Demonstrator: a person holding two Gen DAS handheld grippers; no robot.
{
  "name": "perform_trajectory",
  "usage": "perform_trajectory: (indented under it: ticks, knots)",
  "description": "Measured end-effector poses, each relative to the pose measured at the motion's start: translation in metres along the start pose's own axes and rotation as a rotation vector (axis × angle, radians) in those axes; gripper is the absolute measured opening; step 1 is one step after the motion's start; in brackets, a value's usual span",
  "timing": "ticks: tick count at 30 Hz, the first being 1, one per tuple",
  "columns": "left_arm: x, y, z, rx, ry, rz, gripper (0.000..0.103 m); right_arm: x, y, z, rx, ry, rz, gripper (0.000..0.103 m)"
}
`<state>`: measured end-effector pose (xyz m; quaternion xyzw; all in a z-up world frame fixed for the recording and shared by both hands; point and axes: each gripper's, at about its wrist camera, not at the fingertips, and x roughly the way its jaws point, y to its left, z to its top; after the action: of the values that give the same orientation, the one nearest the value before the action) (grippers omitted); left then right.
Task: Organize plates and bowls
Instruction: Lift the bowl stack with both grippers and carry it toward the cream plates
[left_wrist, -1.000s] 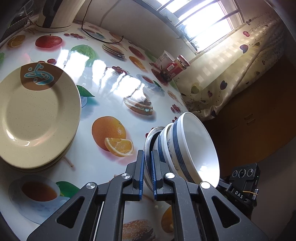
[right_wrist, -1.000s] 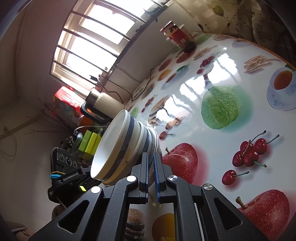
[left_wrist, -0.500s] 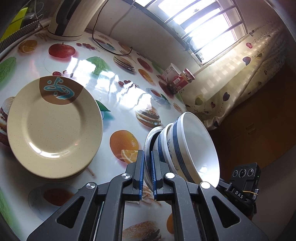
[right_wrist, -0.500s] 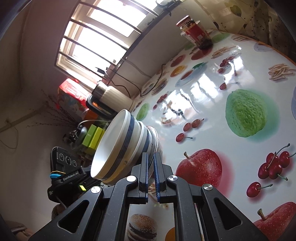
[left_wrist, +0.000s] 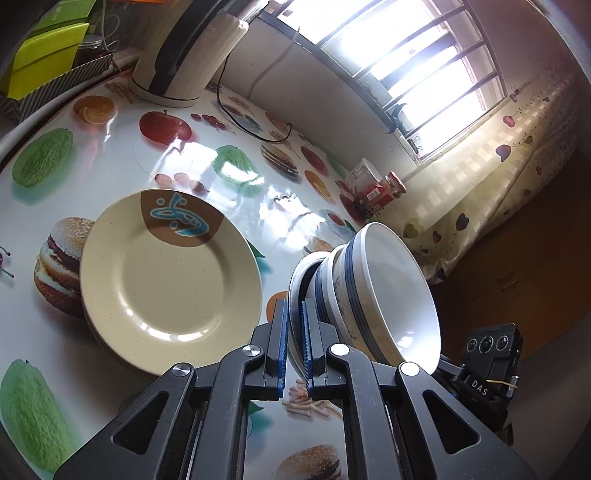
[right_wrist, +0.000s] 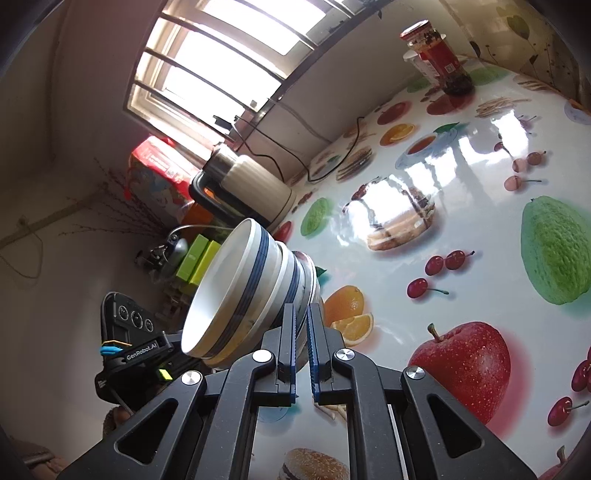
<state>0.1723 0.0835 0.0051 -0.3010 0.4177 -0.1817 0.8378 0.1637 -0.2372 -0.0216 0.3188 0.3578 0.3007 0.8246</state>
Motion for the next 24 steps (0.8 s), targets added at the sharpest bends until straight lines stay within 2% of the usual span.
perform_trajectory:
  ticks: [24]
  knots:
    - [-0.036, 0.062, 0.018, -0.085, -0.077, 0.078, 0.006, 0.085, 0.035, 0.007, -0.060, 0.130, 0.060, 0.008]
